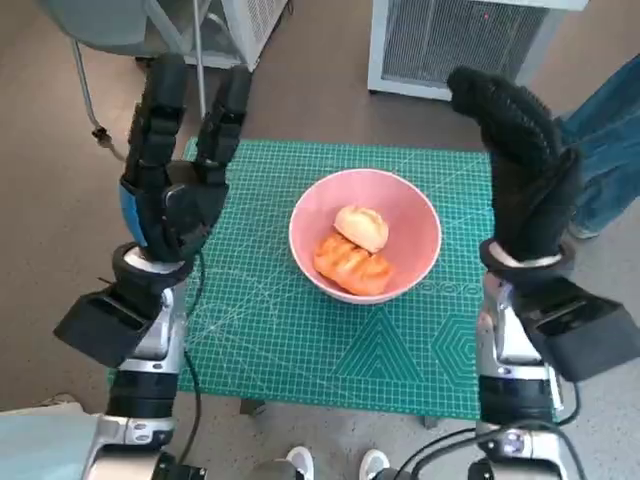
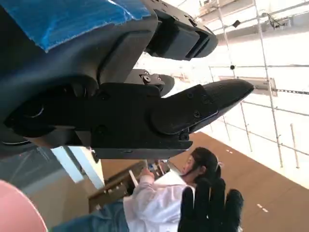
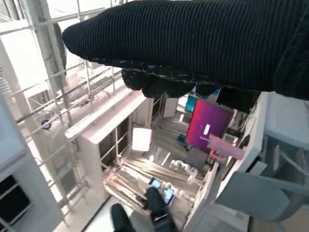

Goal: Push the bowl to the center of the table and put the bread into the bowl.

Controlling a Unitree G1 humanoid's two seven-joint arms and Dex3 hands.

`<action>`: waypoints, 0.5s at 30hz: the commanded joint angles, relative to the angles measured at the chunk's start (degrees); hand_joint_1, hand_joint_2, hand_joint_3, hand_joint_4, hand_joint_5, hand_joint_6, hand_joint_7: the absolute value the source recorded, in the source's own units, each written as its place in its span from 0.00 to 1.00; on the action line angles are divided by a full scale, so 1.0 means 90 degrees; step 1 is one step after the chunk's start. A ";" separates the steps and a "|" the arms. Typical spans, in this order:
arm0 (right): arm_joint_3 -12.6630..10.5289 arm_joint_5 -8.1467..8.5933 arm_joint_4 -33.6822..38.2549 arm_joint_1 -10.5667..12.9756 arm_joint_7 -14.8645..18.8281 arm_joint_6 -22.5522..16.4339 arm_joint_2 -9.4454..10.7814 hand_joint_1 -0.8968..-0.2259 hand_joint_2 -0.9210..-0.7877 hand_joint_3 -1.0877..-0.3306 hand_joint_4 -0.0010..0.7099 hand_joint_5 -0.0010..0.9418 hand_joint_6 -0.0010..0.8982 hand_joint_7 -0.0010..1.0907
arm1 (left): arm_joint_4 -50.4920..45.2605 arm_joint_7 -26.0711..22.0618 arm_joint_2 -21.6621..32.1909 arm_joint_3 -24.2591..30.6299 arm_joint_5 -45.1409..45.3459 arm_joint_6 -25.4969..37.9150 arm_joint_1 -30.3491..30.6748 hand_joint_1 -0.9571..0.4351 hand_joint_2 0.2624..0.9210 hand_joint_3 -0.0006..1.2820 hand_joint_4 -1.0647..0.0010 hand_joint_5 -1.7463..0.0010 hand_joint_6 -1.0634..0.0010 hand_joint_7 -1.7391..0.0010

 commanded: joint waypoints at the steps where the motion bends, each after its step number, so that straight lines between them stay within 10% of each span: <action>1: -0.0032 -0.0016 0.0180 -0.0018 -0.0091 -0.0041 0.0020 0.40 0.00 0.40 0.32 0.04 0.00 0.67 | 0.0141 -0.0024 -0.0098 0.0012 0.0108 -0.0029 0.0075 0.27 1.00 0.33 0.70 0.99 0.62 0.97; 15: -0.0060 0.0003 0.0258 0.0089 -0.0110 -0.0186 -0.0049 0.37 0.00 0.41 0.32 0.03 0.00 0.67 | 0.0905 -0.0001 -0.0282 0.0108 0.0237 -0.0329 -0.0073 0.37 0.99 0.16 0.56 0.96 0.53 0.95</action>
